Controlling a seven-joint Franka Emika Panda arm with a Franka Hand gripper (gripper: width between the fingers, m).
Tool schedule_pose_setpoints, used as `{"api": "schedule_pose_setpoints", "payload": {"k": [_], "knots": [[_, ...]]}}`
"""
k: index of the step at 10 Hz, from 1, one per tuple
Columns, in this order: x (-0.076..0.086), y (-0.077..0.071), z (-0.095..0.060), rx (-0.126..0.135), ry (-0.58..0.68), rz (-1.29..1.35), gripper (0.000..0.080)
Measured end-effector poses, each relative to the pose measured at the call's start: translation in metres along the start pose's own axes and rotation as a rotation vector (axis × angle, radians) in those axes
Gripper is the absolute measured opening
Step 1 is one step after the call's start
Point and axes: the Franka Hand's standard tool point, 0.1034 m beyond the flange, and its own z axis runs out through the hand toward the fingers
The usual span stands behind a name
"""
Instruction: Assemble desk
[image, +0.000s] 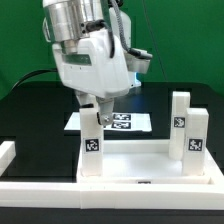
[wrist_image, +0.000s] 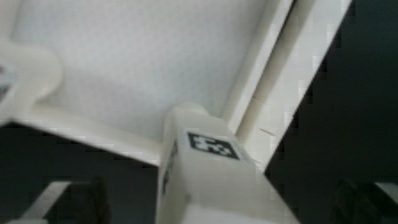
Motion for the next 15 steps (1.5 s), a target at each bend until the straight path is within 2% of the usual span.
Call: {"api": "schedule_pose_setpoints", "payload": {"k": [3,4,5,6,7,8,9,10,11,13,15], "knots": [[0.0004,0.0007,0.0000,-0.003,0.001,-0.199,0.0649],[0.0011,0.0014,-0.0002,-0.013,0.003,-0.304,0.0649],[0.0042,0.0025,-0.0009,-0.053,0.012,-0.546,0.0649],[0.0071,0.0014,0.0012,-0.077,0.011,-0.742,0.0649],[0.0059,-0.0002,0.0044,-0.081,0.006,-0.802,0.0649],[0.0062,-0.0001,0.0039,-0.078,0.009,-0.738,0.0644],[0.0065,0.0005,0.0042,-0.079,0.008,-0.741,0.0488],[0.0062,0.0002,0.0044,-0.078,0.009,-0.715,0.0488],[0.0064,0.0004,0.0043,-0.076,0.014,-0.593,0.0288],[0.0071,0.0012,0.0041,-0.074,0.019,-0.465,0.0288],[0.0081,0.0020,0.0037,-0.068,0.032,-0.128,0.0288]]}}
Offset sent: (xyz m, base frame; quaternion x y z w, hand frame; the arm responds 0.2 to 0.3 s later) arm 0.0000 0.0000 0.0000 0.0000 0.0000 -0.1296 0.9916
